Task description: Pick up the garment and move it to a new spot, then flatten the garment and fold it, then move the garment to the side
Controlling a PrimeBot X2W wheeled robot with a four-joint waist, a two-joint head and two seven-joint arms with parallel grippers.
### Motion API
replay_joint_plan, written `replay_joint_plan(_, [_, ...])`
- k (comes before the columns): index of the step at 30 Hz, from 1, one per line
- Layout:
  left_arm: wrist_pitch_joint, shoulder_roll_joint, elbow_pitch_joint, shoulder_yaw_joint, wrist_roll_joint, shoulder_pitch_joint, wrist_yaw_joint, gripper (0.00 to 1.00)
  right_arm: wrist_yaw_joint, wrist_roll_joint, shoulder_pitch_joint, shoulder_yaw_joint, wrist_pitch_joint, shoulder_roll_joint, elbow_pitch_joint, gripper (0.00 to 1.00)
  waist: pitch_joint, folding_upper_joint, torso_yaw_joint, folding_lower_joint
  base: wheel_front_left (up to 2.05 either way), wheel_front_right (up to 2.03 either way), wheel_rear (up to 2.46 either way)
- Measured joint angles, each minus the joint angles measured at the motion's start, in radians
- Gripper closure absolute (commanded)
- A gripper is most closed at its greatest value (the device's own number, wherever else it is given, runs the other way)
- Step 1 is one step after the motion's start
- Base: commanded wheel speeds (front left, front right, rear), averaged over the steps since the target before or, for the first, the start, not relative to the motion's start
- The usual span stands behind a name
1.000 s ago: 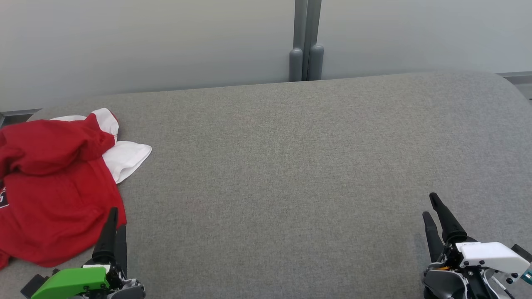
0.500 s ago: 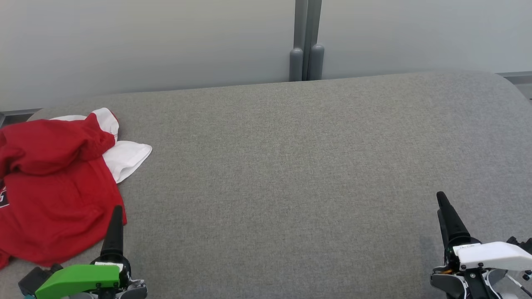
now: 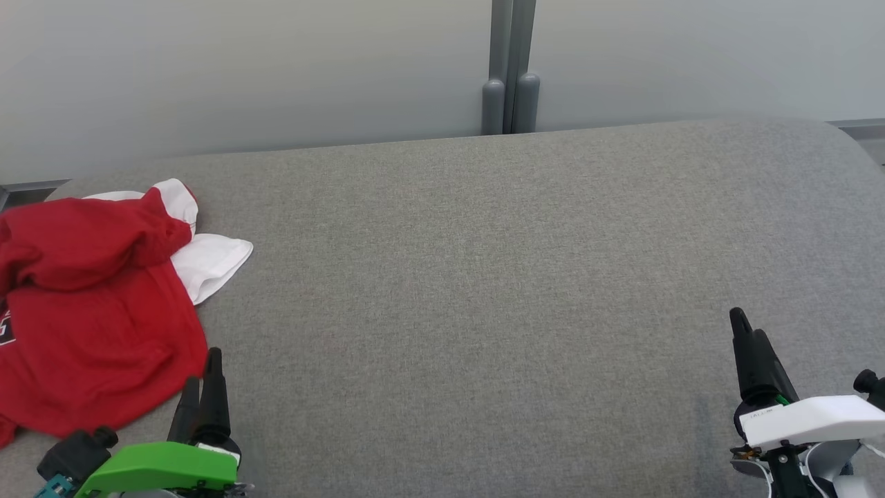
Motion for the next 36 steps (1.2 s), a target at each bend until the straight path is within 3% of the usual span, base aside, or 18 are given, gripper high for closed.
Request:
replay_joint_plan(16, [-0.053,0.018,-0.020,-0.024,0.282,0.024,0.012,0.00,0.000,-0.267,0.020,0.012,-0.053,-0.031,-0.040,0.00,-0.004,0.0000,0.000,0.0000,0.00,0.00,0.00])
replay_joint_plan(36, [-0.109,0.034,-0.018,-0.060,0.528,0.038,0.014,0.00,0.000,-0.507,0.017,0.047,-0.108,-0.076,-0.038,0.00,-0.002,0.0000,0.008,0.0000,0.00,0.00,0.00])
